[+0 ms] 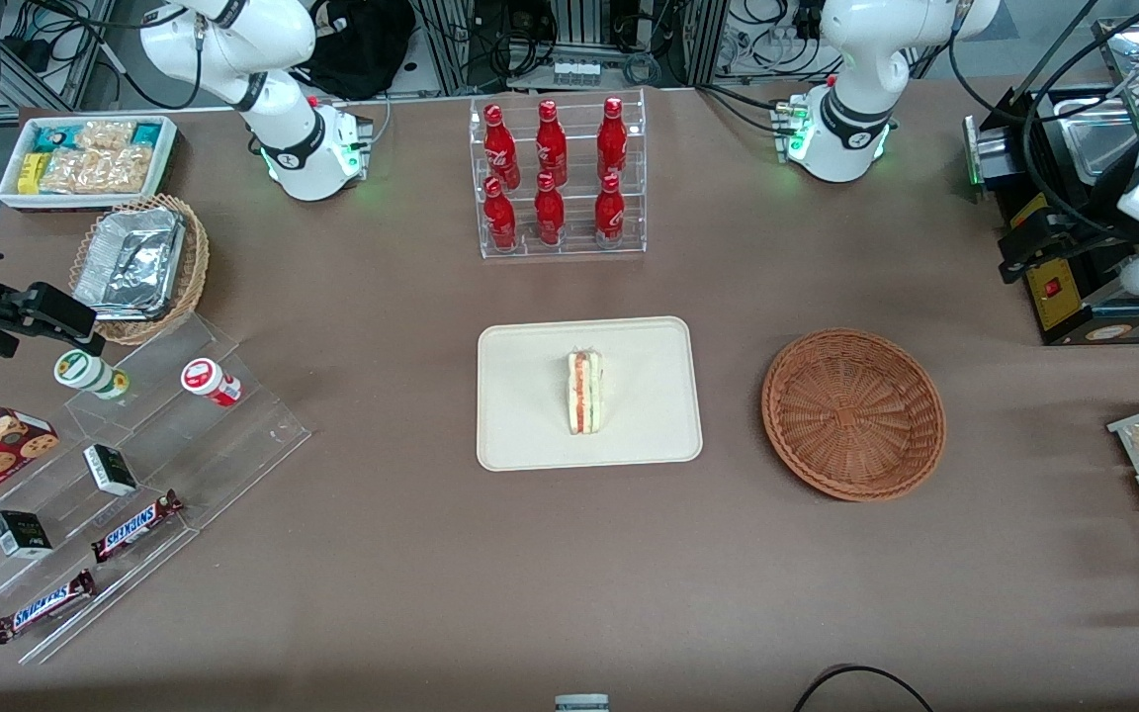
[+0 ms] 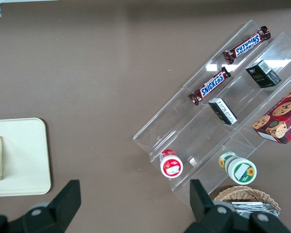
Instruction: Place sandwich from basket to tray
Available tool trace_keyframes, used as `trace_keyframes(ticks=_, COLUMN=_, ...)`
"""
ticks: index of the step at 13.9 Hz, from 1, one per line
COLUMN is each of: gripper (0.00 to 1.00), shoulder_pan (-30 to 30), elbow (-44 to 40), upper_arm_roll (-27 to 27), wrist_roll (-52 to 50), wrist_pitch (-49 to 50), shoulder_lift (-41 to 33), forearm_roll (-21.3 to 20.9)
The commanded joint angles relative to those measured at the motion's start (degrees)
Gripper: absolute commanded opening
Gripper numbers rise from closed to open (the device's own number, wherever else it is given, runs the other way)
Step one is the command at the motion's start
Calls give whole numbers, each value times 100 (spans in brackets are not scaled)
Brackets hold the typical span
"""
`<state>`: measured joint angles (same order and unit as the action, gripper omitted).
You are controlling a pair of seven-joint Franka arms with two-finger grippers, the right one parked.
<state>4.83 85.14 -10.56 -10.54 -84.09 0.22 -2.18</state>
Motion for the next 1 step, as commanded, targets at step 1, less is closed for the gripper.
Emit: trace_keyframes(ticks=1, gripper=100, shoulder_pan=35, elbow=-226, upper_arm_roll=-17, wrist_roll=52, wrist_pitch=182, shoulder_lift=101, forearm_roll=7)
